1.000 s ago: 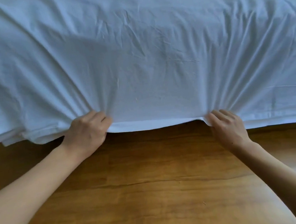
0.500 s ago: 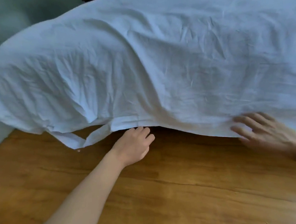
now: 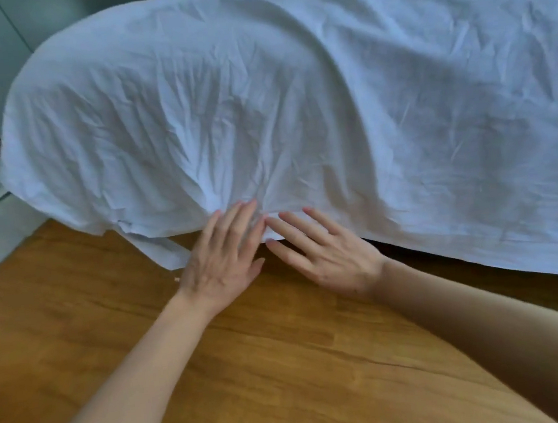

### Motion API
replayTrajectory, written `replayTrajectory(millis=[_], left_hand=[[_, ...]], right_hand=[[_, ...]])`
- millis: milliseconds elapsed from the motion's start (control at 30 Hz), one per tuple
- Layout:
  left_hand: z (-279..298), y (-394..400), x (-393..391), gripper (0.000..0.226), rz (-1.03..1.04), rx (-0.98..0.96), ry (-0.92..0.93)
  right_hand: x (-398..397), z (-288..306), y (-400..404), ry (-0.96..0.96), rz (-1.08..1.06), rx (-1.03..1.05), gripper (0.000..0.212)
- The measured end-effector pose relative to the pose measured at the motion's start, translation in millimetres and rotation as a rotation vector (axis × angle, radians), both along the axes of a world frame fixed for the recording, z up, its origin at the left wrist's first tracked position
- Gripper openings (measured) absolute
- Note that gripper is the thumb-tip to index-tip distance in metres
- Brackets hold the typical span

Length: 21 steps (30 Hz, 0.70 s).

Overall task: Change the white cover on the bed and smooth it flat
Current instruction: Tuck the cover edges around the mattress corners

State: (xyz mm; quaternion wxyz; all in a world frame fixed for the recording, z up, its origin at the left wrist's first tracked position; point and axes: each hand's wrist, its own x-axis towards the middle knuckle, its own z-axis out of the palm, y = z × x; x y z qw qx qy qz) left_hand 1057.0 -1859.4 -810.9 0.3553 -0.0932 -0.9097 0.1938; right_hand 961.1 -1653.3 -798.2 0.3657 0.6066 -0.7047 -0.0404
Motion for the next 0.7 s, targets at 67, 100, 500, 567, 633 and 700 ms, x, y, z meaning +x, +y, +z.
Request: replayTrajectory(millis=[67, 100, 500, 567, 633, 700], left_hand=[[4, 13, -23, 0.068, 0.031, -0.003, 0.032], [7, 17, -34, 0.066, 0.056, 0.004, 0.052], [40, 22, -35, 0.046, -0.126, 0.118, 0.024], [32, 18, -18, 0.031, -0.116, 0.124, -0.022], [25, 18, -9, 0.027, -0.097, 0.141, -0.059], [23, 18, -10, 0.027, -0.071, 0.132, -0.086]], right_hand=[[-6, -5, -6, -0.028, -0.084, -0.081, 0.042], [-10, -5, -7, -0.052, -0.126, -0.127, 0.044], [-18, 2, 0, -0.080, -0.099, -0.337, 0.041], [-19, 6, 0, -0.162, -0.064, -0.292, 0.037], [-18, 8, 3, -0.235, -0.010, -0.210, 0.024], [-13, 7, 8, -0.278, 0.006, -0.134, 0.021]])
